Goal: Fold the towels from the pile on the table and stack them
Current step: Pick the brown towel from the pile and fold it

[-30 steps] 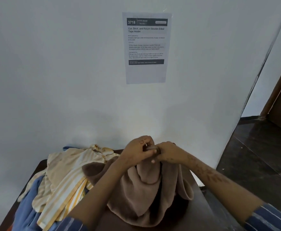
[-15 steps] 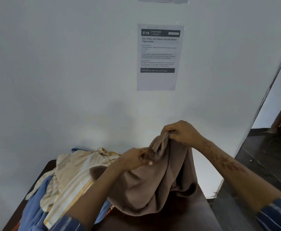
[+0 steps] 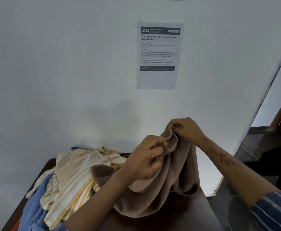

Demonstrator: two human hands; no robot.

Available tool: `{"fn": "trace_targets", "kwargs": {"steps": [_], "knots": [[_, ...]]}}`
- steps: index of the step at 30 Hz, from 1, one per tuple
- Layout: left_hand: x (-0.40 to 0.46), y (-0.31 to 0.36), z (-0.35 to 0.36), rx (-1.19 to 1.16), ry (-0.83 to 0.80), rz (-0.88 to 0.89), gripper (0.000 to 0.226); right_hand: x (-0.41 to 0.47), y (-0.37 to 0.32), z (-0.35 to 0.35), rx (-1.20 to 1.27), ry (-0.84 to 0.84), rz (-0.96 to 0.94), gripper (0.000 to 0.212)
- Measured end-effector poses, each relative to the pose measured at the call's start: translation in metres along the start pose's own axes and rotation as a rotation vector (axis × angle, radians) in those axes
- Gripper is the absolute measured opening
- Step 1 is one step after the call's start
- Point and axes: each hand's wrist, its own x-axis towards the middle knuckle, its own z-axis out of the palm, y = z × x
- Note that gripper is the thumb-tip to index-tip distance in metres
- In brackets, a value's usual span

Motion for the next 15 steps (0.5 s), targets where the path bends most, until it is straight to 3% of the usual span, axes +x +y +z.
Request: {"fn": "trace_targets", "kwargs": {"steps": [3, 7, 9, 12, 15], "knots": [[0.002, 0.006, 0.007, 0.071, -0.138, -0.010, 0.006, 0.002, -0.004, 0.007, -0.042, -0.024, 0.012, 0.020], [-0.007, -0.005, 0.005, 0.084, -0.251, -0.312, 0.010, 0.000, -0.004, 0.007, -0.012, -0.055, 0.006, 0.023], [-0.014, -0.013, 0.000, 0.064, -0.312, -0.358, 0.012, -0.002, -0.005, 0.008, -0.033, -0.112, -0.018, 0.025], [-0.023, -0.014, -0.003, 0.117, -0.307, -0.314, 0.015, -0.002, -0.005, 0.014, -0.069, -0.131, -0.019, 0.022], [-0.029, -0.008, 0.004, 0.250, -0.179, -0.085, 0.012, 0.001, -0.001, 0.017, -0.059, -0.121, 0.023, 0.020]]}}
